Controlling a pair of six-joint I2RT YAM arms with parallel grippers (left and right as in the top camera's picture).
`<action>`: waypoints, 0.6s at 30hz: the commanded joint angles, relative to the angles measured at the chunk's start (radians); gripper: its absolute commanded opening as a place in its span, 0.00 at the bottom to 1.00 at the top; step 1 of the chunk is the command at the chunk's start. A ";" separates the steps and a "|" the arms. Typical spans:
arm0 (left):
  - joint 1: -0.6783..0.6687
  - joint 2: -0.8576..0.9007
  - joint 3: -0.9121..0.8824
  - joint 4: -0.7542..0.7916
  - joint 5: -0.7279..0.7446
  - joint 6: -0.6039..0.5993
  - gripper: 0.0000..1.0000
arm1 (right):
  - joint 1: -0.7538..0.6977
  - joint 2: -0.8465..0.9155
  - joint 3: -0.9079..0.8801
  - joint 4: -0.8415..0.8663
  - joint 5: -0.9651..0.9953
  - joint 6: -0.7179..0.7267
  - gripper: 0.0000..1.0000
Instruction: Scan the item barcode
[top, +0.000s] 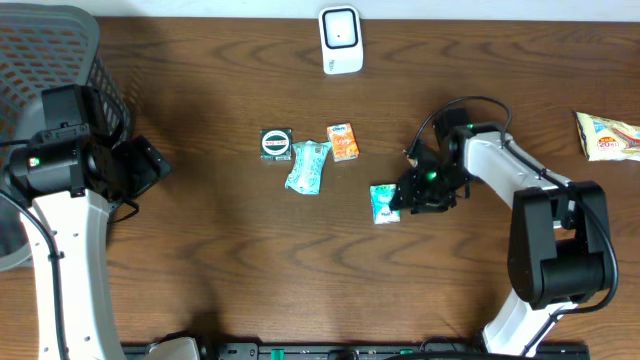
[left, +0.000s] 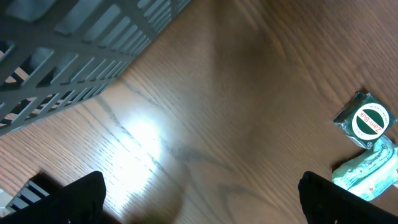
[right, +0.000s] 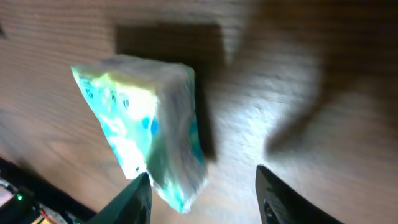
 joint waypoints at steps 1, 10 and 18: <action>0.003 -0.004 -0.002 -0.005 -0.016 -0.006 0.98 | 0.002 -0.033 0.089 -0.048 0.052 0.016 0.48; 0.003 -0.004 -0.002 -0.005 -0.016 -0.006 0.98 | 0.070 -0.046 0.111 -0.046 0.053 0.035 0.39; 0.003 -0.004 -0.002 -0.005 -0.016 -0.006 0.97 | 0.160 -0.045 0.105 -0.013 0.237 0.193 0.41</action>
